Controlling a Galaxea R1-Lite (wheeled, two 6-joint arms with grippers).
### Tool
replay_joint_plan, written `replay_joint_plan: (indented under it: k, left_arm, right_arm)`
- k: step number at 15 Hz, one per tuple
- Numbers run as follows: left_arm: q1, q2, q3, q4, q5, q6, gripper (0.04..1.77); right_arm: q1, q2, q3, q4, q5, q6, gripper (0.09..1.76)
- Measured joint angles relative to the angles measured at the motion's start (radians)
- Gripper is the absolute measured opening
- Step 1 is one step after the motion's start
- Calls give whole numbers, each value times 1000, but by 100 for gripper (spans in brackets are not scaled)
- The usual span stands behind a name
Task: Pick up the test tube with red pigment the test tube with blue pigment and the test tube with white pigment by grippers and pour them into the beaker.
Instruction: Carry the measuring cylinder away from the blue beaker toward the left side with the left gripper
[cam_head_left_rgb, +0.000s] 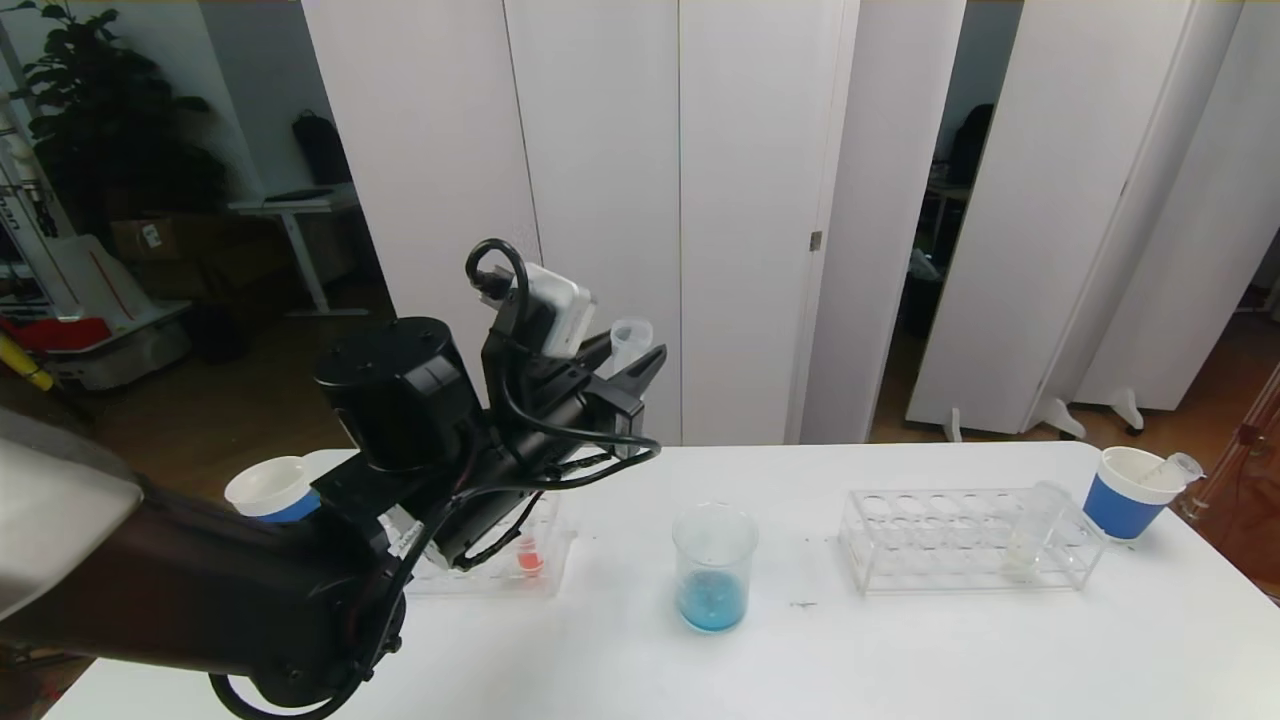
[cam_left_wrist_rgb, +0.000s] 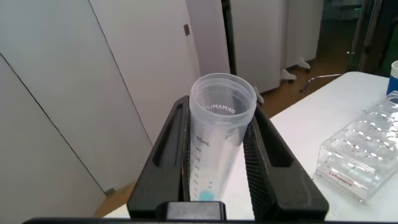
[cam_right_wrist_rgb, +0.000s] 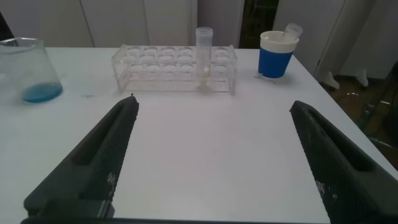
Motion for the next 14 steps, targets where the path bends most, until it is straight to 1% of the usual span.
replay_joint_plan:
  k: [1, 4, 5, 6, 8, 14]
  left_arm:
    - [-9, -12, 4, 16, 31, -37, 59]
    - [-37, -41, 12, 87, 163, -103, 59]
    - [-48, -50, 16, 112, 207, -113, 59]
    - [-57, -60, 20, 133, 239, -117, 59]
    - [-72, -80, 36, 163, 266, -118, 59]
    - [-81, -125, 52, 152, 286, -140, 59]
  right_arm:
    - [0, 0, 0, 0, 0, 0, 175]
    - [0, 0, 0, 0, 0, -1, 175]
    - [0, 0, 0, 0, 0, 0, 175]
    - [0, 0, 0, 0, 0, 0, 175]
    - [0, 0, 0, 0, 0, 0, 175]
    - [0, 0, 0, 0, 0, 0, 175]
